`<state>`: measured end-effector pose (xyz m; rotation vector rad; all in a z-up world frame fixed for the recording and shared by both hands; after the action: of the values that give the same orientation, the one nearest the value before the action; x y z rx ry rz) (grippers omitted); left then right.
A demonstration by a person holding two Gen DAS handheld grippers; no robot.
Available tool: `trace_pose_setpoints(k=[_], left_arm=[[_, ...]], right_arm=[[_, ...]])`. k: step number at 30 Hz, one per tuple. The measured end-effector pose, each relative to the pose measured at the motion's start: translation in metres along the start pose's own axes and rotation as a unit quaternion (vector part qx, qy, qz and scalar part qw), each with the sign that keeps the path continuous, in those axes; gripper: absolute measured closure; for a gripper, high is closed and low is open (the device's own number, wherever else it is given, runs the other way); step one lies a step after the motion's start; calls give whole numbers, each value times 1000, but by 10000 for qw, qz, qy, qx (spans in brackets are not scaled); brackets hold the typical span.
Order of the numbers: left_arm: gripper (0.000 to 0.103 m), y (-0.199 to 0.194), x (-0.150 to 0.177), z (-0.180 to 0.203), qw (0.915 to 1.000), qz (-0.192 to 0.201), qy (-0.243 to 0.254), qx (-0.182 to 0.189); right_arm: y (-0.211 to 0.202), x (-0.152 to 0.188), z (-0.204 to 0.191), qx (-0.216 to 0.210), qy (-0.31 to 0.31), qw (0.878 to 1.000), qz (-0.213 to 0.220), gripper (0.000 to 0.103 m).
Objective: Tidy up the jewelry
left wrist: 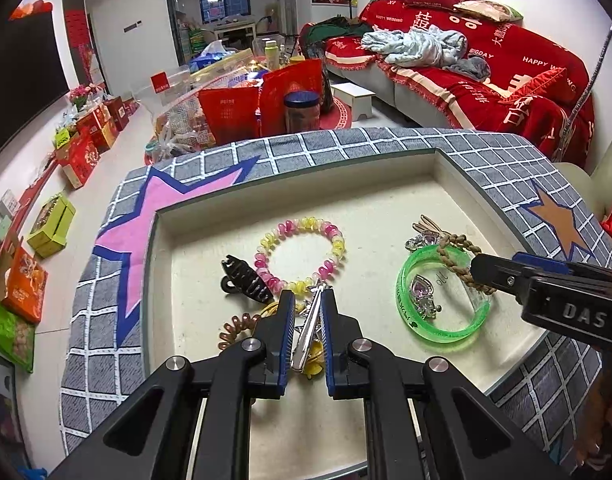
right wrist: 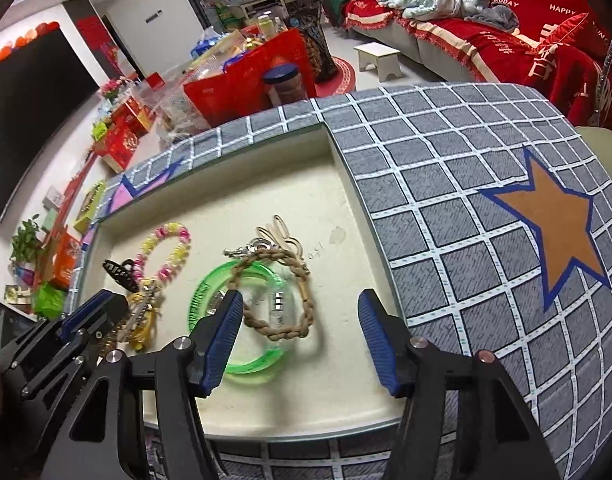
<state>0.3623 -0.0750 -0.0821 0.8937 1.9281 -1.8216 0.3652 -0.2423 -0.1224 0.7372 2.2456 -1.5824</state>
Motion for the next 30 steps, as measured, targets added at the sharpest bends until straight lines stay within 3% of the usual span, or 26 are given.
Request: trace_pose_setpoints(k=[14, 30], left_arm=[[72, -20, 0, -23, 9985, 280, -425, -199], [71, -28, 12, -41, 9984, 273, -436, -233]], right_arm=[[-23, 7, -17, -214, -101, 9995, 184, 39], [-34, 17, -24, -199, -259, 9994, 131, 39]])
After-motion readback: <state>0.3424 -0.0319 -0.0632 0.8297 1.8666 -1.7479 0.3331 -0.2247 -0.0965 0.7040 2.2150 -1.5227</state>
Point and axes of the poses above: each gripper's, at about its wrist camera, not at the fingertips, and y roughly the way its jaws point, z to its right, x to its underside, the point moved 7 cm from there along y, roughly the way its jaws point, and after that the axes turned 7 degrees about -x, right-handed, at the moved point
